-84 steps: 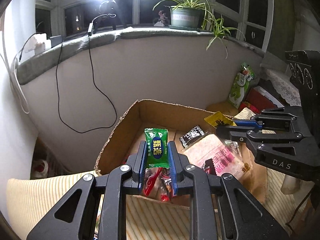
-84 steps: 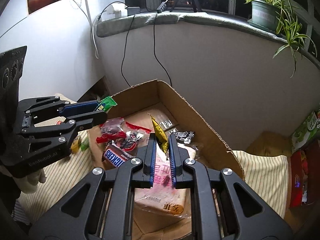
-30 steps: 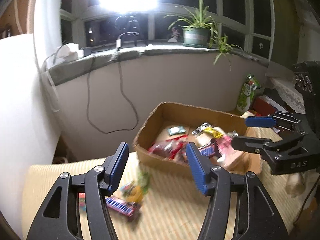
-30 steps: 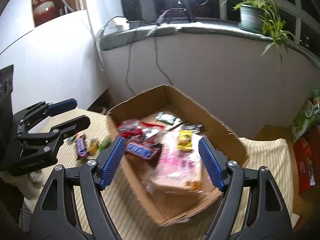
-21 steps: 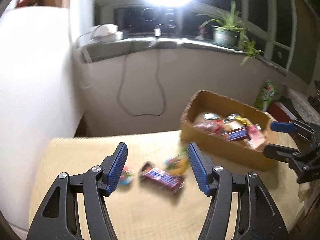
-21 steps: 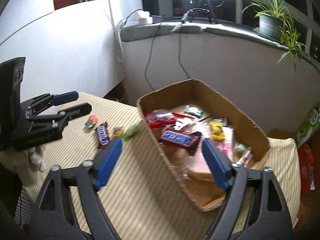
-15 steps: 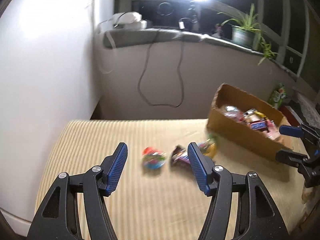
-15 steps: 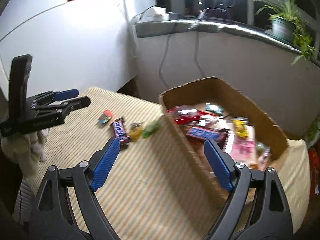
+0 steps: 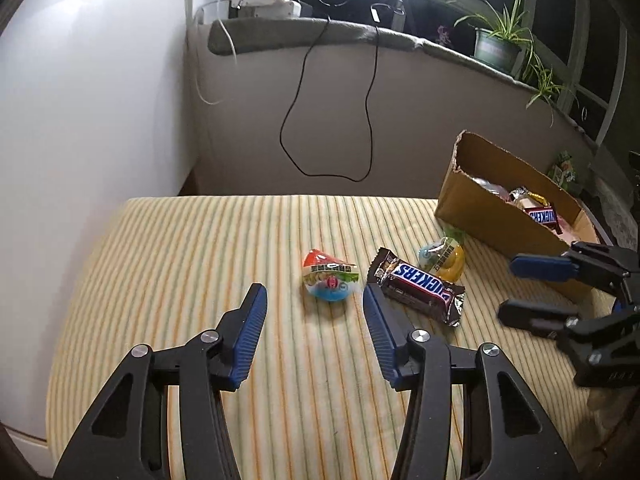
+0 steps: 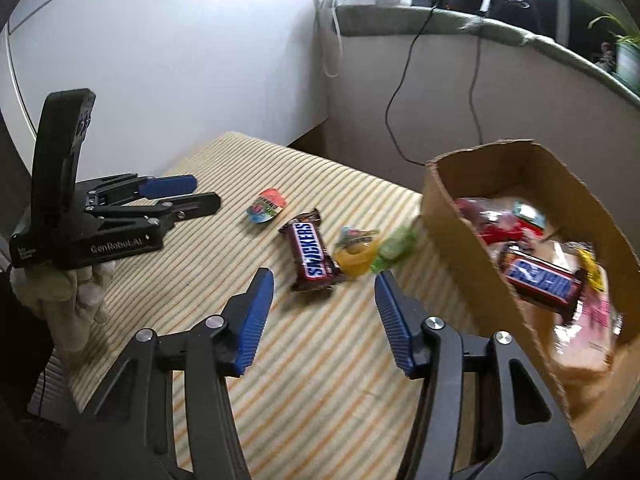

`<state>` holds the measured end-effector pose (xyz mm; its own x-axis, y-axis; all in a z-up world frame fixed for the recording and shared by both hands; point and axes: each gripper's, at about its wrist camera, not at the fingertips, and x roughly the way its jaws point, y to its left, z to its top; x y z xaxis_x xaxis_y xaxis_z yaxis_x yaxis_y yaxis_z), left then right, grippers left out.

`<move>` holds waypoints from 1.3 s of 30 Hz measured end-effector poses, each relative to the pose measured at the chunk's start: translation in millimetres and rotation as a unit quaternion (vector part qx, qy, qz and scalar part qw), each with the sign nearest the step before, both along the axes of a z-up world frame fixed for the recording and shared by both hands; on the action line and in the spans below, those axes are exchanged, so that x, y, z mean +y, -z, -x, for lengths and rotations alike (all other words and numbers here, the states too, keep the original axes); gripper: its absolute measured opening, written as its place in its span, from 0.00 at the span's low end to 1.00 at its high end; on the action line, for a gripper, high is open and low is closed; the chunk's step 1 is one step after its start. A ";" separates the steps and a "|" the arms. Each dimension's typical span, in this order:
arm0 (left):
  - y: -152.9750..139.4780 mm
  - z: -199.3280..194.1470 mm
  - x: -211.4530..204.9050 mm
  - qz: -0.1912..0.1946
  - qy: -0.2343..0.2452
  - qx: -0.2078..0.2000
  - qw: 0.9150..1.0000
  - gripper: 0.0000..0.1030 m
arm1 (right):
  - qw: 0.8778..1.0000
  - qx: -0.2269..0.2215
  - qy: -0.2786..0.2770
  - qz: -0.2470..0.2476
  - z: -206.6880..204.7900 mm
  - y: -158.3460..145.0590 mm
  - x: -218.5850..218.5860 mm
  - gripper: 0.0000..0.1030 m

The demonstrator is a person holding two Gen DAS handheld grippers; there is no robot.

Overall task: Organize snacks
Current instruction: 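Grasp the red-capped candy capsule with the left tool while the right tool grasps the Snickers bar, then carry the candy capsule and Snickers bar over the box with both tools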

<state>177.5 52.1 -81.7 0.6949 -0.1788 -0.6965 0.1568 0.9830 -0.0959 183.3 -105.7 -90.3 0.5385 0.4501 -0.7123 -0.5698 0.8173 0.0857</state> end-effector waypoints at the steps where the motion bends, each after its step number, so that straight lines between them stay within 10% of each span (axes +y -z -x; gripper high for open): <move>1: 1.8 -2.8 -1.4 0.001 0.002 0.002 1.000 0.47 | 1.000 0.002 -0.004 0.002 -1.6 2.4 4.2 0.53; 19: 27.3 -41.7 -12.4 -0.023 0.022 0.025 0.999 0.47 | 0.998 0.033 -0.025 0.045 -48.8 40.2 47.9 0.38; 29: 33.0 -43.8 -20.3 -0.035 0.031 0.031 0.998 0.23 | 0.997 0.027 -0.031 0.069 -52.7 46.4 60.3 0.31; 39: 30.3 -40.2 -17.4 -0.025 0.023 0.028 0.999 0.21 | 0.997 0.029 -0.030 0.063 -49.2 44.6 61.1 0.29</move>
